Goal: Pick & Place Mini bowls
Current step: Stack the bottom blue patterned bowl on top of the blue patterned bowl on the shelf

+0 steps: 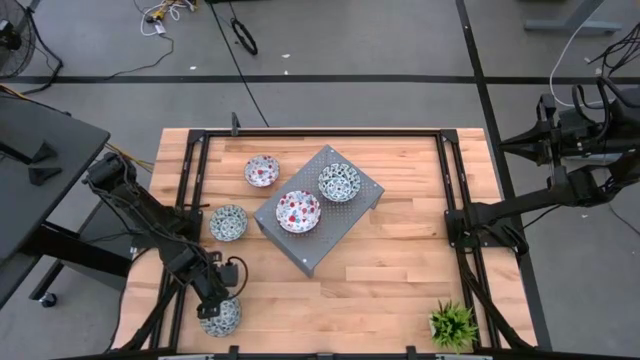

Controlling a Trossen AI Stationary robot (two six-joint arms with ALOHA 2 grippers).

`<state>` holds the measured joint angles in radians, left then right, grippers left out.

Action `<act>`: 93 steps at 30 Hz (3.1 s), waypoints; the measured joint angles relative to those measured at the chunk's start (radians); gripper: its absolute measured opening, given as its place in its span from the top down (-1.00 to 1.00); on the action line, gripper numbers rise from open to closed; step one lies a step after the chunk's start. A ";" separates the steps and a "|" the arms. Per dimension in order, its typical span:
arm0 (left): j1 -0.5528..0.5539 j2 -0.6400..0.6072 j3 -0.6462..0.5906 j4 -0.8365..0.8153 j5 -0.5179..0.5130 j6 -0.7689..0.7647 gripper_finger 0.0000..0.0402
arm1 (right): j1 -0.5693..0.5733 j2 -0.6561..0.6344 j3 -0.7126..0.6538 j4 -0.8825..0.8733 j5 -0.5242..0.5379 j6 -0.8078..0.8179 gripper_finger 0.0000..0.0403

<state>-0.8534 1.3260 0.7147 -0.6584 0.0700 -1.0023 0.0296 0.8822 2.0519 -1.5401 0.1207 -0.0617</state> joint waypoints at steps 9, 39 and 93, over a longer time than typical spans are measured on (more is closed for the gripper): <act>-0.001 -0.030 0.024 -0.021 0.051 0.007 0.96 | 0.000 0.000 0.000 0.000 0.000 0.000 0.87; 0.217 -0.063 0.580 -0.184 -0.006 0.327 0.96 | 0.000 0.000 0.000 0.000 0.000 0.000 0.87; 1.101 0.168 1.033 0.080 0.390 0.310 0.96 | 0.000 0.000 0.000 0.000 0.000 0.000 0.87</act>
<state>0.2478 1.4942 1.7481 -0.5784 0.4604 -0.6919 0.0299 0.8825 2.0521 -1.5402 0.1207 -0.0616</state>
